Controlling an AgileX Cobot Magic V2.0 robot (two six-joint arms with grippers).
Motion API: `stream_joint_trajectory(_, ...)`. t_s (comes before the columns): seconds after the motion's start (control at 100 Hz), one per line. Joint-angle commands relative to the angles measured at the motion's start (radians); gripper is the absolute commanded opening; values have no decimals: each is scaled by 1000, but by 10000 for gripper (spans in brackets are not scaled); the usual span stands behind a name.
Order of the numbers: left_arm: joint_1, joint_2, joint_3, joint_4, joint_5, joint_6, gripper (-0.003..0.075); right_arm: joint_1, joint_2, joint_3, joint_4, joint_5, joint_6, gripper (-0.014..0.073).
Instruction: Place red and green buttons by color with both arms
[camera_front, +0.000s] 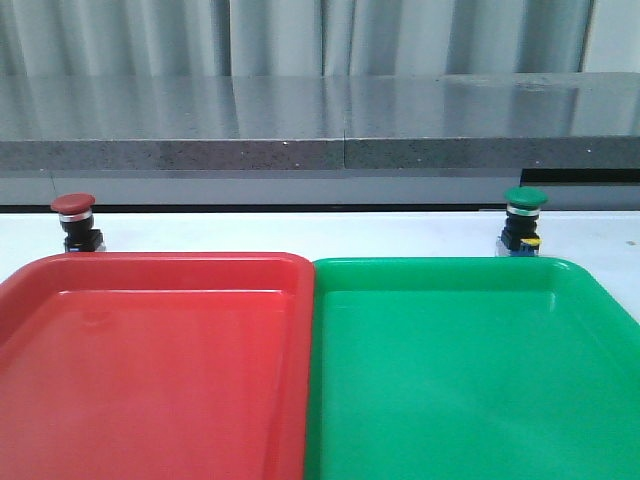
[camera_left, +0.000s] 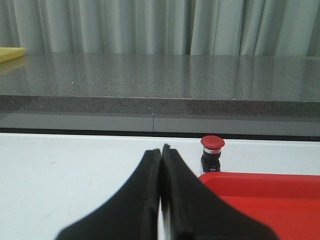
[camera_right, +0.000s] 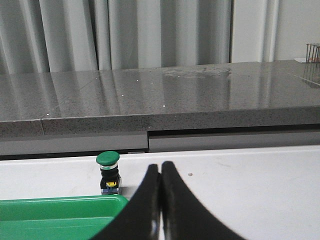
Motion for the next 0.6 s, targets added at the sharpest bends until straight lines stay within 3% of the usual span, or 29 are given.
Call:
stream_joint_trajectory(0.0,2,-26,-23,3,-97,2,-20,-8,-23,-18,-10,-72,-5,-64)
stream_joint_trajectory(0.43,2,228,-337,0,-69,-3,-20,-8,-23,-18,-10,-72,-5,-64)
stream_joint_trajectory(0.59,2,377,-469,0,7,-3,-20,-8,-23,-18,-10,-72,-5,-64)
